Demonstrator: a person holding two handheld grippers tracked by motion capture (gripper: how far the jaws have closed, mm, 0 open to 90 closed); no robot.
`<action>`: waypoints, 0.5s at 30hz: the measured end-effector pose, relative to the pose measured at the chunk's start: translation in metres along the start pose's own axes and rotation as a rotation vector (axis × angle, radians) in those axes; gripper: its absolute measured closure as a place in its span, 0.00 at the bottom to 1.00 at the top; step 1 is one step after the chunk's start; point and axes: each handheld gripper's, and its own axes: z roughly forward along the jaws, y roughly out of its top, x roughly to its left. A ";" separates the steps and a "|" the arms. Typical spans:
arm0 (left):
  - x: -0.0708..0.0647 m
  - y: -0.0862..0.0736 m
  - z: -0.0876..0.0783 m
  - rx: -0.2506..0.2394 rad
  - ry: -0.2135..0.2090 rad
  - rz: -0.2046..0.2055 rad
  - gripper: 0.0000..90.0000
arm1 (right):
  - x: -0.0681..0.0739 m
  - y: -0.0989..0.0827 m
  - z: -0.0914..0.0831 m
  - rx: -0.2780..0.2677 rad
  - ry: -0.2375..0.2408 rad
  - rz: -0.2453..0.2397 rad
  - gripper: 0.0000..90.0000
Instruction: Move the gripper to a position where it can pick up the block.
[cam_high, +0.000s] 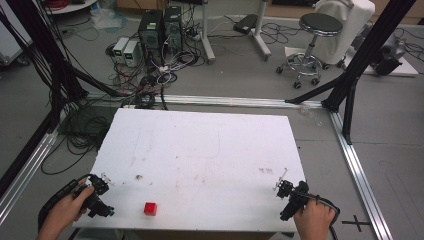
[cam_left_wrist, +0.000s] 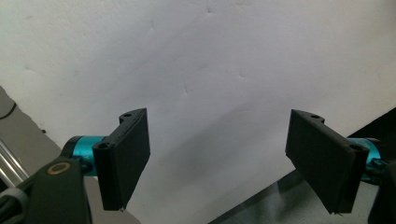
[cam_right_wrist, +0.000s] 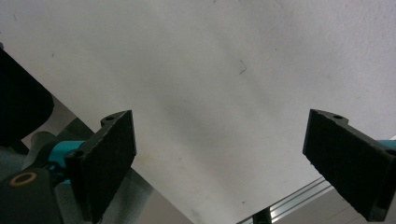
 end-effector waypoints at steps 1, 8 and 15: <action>0.000 0.000 0.000 0.002 -0.001 -0.001 0.25 | 0.000 0.000 0.000 -0.001 -0.001 -0.001 0.10; -0.001 0.001 -0.002 -0.003 0.006 0.000 0.25 | 0.000 -0.001 -0.001 -0.006 0.000 0.001 0.10; -0.001 0.001 -0.003 -0.004 0.002 -0.002 0.25 | 0.000 -0.001 -0.002 -0.014 -0.002 0.006 0.10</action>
